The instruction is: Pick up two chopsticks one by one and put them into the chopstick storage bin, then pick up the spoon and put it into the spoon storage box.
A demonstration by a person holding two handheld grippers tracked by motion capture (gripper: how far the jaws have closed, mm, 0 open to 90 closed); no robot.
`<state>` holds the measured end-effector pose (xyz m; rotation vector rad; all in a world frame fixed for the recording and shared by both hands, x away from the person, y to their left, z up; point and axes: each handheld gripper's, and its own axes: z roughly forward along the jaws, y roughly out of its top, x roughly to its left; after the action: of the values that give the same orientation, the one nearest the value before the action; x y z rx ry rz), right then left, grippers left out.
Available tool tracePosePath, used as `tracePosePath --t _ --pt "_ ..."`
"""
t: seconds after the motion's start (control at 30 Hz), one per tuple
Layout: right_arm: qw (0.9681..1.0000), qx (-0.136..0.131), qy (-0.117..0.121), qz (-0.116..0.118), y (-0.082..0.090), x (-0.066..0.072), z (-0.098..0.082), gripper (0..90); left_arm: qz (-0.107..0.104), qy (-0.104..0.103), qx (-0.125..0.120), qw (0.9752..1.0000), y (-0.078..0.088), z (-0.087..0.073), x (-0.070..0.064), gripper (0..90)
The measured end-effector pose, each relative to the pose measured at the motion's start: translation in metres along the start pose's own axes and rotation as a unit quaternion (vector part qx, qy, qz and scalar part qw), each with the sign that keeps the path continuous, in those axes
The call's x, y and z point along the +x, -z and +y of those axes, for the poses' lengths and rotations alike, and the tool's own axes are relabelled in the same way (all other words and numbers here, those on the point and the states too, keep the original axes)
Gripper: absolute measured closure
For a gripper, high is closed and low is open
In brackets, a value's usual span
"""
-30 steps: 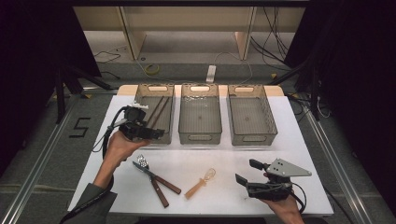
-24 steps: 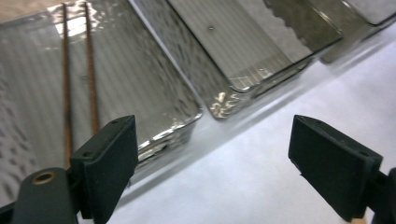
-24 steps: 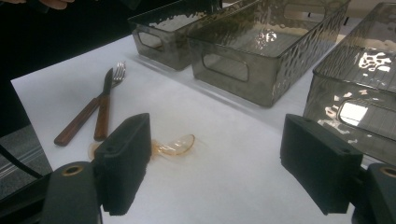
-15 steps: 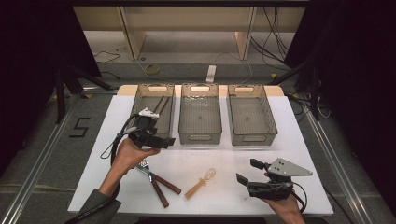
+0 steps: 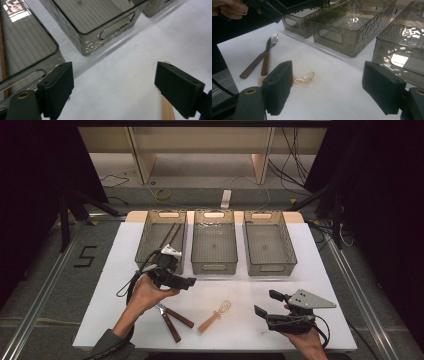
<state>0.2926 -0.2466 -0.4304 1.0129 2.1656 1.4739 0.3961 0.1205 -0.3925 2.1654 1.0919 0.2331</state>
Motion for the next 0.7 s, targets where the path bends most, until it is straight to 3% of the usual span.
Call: tracePosePath --t 0.27,0.7 --pt "1.0 0.003 -0.001 -0.002 -0.001 0.001 0.0 25.5 -0.015 -0.006 -0.007 0.9998 0.0 -0.007 -0.009 14.6" --pt "1.0 0.002 0.002 -0.003 -0.001 0.001 0.0 25.5 -0.029 -0.016 0.012 0.9994 -0.012 -0.013 -0.024 14.6"
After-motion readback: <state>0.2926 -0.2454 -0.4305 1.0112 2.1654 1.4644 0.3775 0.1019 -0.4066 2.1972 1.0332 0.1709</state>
